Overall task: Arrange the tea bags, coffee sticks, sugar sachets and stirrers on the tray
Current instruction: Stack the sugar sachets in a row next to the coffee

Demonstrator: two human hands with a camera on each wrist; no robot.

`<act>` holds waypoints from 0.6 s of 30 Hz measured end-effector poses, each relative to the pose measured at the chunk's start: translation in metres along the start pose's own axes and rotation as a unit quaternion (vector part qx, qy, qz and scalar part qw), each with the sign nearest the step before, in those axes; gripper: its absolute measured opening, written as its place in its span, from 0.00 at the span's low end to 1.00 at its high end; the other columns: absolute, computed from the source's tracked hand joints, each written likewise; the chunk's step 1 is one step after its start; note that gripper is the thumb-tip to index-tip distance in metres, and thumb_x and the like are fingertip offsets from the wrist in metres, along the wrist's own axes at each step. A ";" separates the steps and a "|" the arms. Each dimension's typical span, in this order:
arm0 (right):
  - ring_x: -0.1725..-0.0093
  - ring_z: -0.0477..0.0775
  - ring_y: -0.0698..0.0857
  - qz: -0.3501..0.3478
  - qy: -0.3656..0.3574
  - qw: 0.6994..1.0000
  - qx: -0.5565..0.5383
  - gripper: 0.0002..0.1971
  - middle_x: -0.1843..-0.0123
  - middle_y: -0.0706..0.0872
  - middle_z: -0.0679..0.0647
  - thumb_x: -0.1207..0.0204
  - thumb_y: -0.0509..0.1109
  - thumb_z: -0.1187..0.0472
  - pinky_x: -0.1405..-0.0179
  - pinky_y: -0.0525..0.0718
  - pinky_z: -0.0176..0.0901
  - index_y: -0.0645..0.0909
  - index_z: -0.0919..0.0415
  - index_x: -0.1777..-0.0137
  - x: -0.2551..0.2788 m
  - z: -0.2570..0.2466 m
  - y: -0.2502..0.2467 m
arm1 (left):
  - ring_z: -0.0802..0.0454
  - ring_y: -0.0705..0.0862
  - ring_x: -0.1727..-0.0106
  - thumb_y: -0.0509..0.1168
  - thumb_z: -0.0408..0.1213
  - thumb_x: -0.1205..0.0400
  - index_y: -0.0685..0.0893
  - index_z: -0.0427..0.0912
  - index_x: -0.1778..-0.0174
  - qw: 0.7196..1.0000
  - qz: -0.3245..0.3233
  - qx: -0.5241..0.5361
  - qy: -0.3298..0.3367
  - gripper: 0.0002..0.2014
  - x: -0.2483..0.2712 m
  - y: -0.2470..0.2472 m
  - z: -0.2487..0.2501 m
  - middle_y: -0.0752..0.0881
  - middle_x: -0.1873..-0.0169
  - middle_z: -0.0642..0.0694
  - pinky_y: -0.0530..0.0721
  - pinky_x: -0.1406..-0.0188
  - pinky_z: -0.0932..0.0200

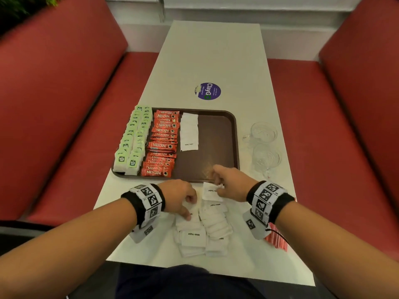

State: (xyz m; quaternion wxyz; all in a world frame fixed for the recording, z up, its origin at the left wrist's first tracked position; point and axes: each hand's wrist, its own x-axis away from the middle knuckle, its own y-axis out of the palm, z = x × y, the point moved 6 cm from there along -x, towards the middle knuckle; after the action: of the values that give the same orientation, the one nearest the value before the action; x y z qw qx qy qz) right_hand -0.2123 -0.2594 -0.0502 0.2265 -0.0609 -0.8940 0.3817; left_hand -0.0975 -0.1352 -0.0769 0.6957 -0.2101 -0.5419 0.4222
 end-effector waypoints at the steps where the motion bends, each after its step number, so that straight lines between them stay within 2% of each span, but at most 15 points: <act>1: 0.55 0.45 0.83 0.003 0.000 1.000 -0.005 0.25 0.52 0.82 0.43 0.26 0.72 0.66 0.58 0.81 0.37 0.74 0.45 0.31 0.003 0.001 0.000 | 0.54 0.81 0.47 0.78 0.57 0.31 0.84 0.53 0.40 1.000 0.002 -0.004 0.002 0.26 0.000 0.004 0.003 0.82 0.46 0.55 0.81 0.48 0.57; 3: 0.54 0.39 0.81 -0.001 -0.004 1.000 -0.010 0.32 0.46 0.81 0.36 0.24 0.68 0.69 0.62 0.77 0.28 0.71 0.44 0.22 0.007 0.000 0.003 | 0.53 0.81 0.46 0.78 0.55 0.30 0.82 0.54 0.38 1.000 0.002 -0.019 0.001 0.26 -0.001 0.006 0.009 0.81 0.45 0.55 0.82 0.46 0.54; 5: 0.54 0.37 0.82 -0.008 -0.005 1.000 -0.003 0.28 0.40 0.81 0.37 0.23 0.65 0.72 0.66 0.78 0.22 0.77 0.47 0.26 0.011 -0.002 0.004 | 0.50 0.82 0.45 0.78 0.51 0.27 0.81 0.53 0.37 0.999 -0.012 -0.053 0.003 0.24 -0.001 0.006 0.016 0.82 0.44 0.53 0.82 0.45 0.51; 7: 0.63 0.41 0.86 -0.002 0.002 1.000 0.024 0.17 0.46 0.85 0.44 0.22 0.65 0.70 0.65 0.84 0.31 0.84 0.48 0.43 0.013 -0.004 0.003 | 0.47 0.83 0.43 0.76 0.48 0.25 0.80 0.53 0.35 0.997 -0.028 -0.074 -0.004 0.24 -0.002 0.006 0.021 0.84 0.42 0.50 0.83 0.44 0.49; 9: 0.65 0.47 0.88 0.011 0.007 0.999 0.038 0.15 0.57 0.82 0.45 0.23 0.65 0.68 0.64 0.87 0.41 0.76 0.44 0.60 0.014 -0.005 0.000 | 0.45 0.83 0.42 0.76 0.47 0.24 0.79 0.53 0.35 0.996 -0.033 -0.079 -0.014 0.22 -0.003 0.005 0.022 0.85 0.41 0.49 0.83 0.44 0.49; 10: 0.64 0.49 0.88 0.015 0.009 0.999 0.040 0.16 0.61 0.81 0.45 0.24 0.66 0.67 0.65 0.85 0.42 0.72 0.44 0.63 0.015 -0.005 -0.001 | 0.45 0.83 0.42 0.76 0.46 0.24 0.80 0.54 0.36 0.996 -0.029 -0.080 -0.016 0.21 -0.003 0.003 0.023 0.85 0.42 0.48 0.83 0.44 0.48; 13: 0.59 0.54 0.89 0.012 0.013 0.999 0.035 0.13 0.63 0.80 0.49 0.28 0.69 0.67 0.65 0.81 0.46 0.68 0.51 0.64 0.017 -0.005 -0.003 | 0.47 0.83 0.45 0.76 0.46 0.24 0.82 0.52 0.44 0.997 -0.005 -0.081 -0.010 0.15 -0.002 -0.009 0.023 0.86 0.47 0.49 0.83 0.47 0.50; 15: 0.57 0.56 0.91 0.018 0.016 1.000 0.017 0.14 0.60 0.83 0.58 0.27 0.69 0.66 0.63 0.84 0.50 0.67 0.54 0.66 0.018 -0.005 -0.004 | 0.48 0.83 0.48 0.75 0.46 0.24 0.82 0.52 0.49 0.997 0.008 -0.076 -0.010 0.11 0.000 -0.018 0.021 0.86 0.50 0.50 0.82 0.51 0.53; 16: 0.56 0.58 0.91 0.022 0.019 0.999 0.013 0.14 0.58 0.85 0.61 0.25 0.69 0.66 0.60 0.86 0.54 0.67 0.55 0.66 0.017 -0.004 -0.004 | 0.48 0.83 0.47 0.74 0.47 0.23 0.82 0.53 0.49 0.997 0.016 -0.071 -0.009 0.10 0.002 -0.023 0.019 0.86 0.50 0.50 0.82 0.51 0.53; 18: 0.56 0.55 0.91 0.023 0.028 0.999 -0.005 0.13 0.54 0.89 0.60 0.23 0.66 0.67 0.54 0.89 0.60 0.68 0.56 0.65 0.016 -0.003 -0.004 | 0.49 0.83 0.44 0.71 0.47 0.20 0.82 0.55 0.42 0.998 0.046 -0.046 -0.010 0.12 0.006 -0.034 0.014 0.85 0.45 0.51 0.82 0.45 0.51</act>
State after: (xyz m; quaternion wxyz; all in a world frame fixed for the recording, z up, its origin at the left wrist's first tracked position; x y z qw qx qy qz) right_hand -0.2253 -0.2556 -0.0397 0.2424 -0.0929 -0.8877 0.3803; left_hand -0.0978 -0.1517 -0.0434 0.6601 -0.2624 -0.5572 0.4301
